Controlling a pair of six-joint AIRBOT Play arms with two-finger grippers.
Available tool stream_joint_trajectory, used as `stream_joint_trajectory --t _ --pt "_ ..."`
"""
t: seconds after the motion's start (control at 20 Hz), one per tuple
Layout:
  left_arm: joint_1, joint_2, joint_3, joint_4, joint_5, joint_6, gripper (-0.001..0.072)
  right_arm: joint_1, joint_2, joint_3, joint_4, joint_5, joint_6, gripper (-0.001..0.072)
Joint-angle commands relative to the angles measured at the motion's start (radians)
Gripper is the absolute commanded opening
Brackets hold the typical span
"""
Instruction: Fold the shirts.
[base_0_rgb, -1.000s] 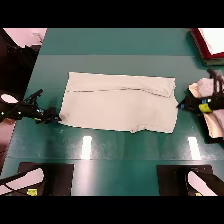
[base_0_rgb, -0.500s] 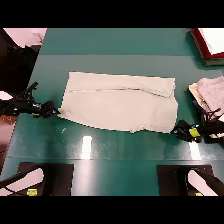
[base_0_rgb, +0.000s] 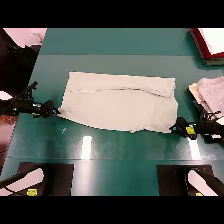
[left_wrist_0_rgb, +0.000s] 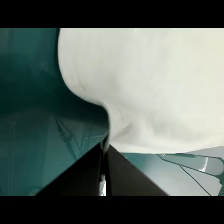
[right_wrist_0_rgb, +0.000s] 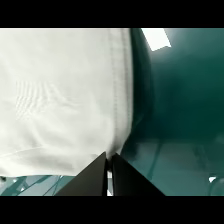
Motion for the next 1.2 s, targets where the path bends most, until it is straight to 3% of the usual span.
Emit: stream_joint_trajectory --t 0.0,0.25,0.4,0.55,0.7,0.85,1.15 --pt "0.001 0.003 0.001 0.016 -0.024 -0.001 0.0021 0.000 0.000 0.007 0.017 0.023 -0.050 0.0018" --pt "0.001 0.127 0.003 0.158 -0.123 -0.035 0.0020 0.000 0.051 0.199 -0.245 0.283 -0.047 0.0018" --pt "0.001 0.261 -0.001 0.173 -0.292 -0.066 0.0021 0.000 0.162 0.294 -0.365 0.447 -0.048 0.0017" --pt "0.001 0.361 -0.034 0.172 -0.425 -0.129 0.0022 0.000 0.277 0.350 -0.397 0.510 -0.048 0.0018" --pt "0.001 0.361 -0.024 0.116 -0.284 -0.153 0.0021 0.018 0.308 0.397 -0.388 0.438 -0.048 0.0018" --pt "0.001 0.327 0.012 0.007 -0.072 -0.131 0.0021 0.103 0.186 0.479 -0.371 0.350 -0.047 0.0018" --pt "-0.031 0.132 0.137 0.005 -0.014 -0.126 0.0021 0.229 -0.200 0.686 -0.371 0.248 -0.036 0.0018"
